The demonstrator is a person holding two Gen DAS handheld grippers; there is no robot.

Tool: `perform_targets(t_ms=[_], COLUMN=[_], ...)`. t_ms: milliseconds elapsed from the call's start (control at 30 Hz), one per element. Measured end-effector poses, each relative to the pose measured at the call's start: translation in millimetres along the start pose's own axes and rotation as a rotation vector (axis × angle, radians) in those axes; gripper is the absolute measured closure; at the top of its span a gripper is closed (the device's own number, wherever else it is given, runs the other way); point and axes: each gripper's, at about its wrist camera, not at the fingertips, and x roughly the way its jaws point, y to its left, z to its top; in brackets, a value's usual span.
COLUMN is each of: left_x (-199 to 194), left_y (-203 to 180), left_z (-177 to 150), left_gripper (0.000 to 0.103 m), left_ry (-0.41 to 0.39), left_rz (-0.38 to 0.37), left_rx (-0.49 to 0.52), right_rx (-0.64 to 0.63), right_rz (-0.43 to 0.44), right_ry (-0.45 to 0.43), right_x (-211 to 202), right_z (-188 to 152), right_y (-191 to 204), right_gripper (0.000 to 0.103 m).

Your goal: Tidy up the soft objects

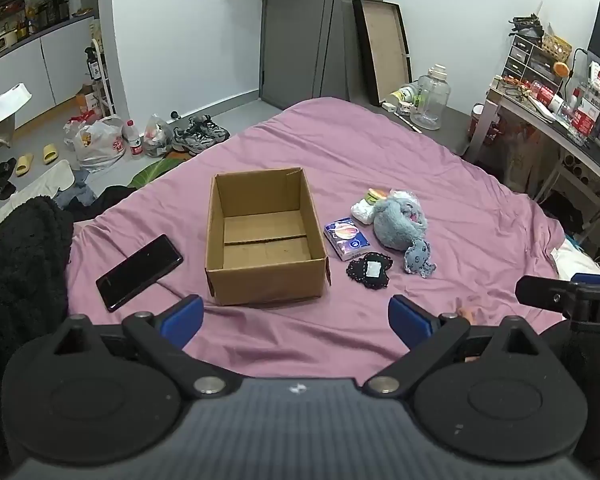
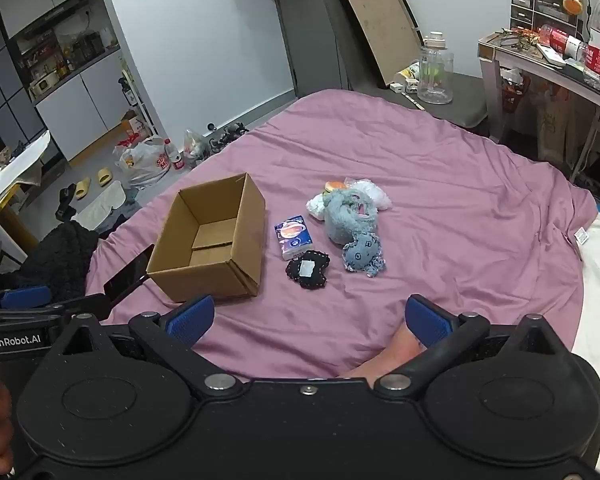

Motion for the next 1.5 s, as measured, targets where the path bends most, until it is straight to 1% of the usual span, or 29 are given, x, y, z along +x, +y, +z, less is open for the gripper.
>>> perform_targets(t_ms=[133,167,433,467,567,933,1333,1500], left_x=[2,-7,-12,-8,-9,-8,-8,-6], left_y=[0,-2,-4,-4,-3,0,-2,-2], left_z=[4,0,-2,-6,-6,-8,-8,-8], left_gripper=[0.005,0.005,0.005,0.005,0.005,0.005,0.005,0.005], left_ry=[-0.007,-0.013,-0.020,-0.023,-0.023,-0.037,-0.043,-0.032], left_rz=[0.001,0.003,0.002,0.000,-0.006,0.026,0.012,0.009], left_rx=[-0.003,0.006,0.005,0.001,-0.008,-0.025,-0.024,-0.020], right_rx=[0.010,0.006,0.005,0.006,0.005,-0.002,-0.009,-0.005], right_rz=[0.024,0.022,0.015,0.015,0.014,0.008,0.001,0.002], right_ry=[-0.003,-0.006,-0.001,-0.004,-0.003,-0.004,0.002,0.008], right_x=[-6,-7,-5,-6,-6,-5,-1,2], right_z=[1,2,1,0,0,-1,-1,-2], right_y=[-1,-1,-1,-1,-1,-1,1,-1], right_gripper=[0.000,0.000,0.000,0.000,0.000,0.000,0.000,0.000])
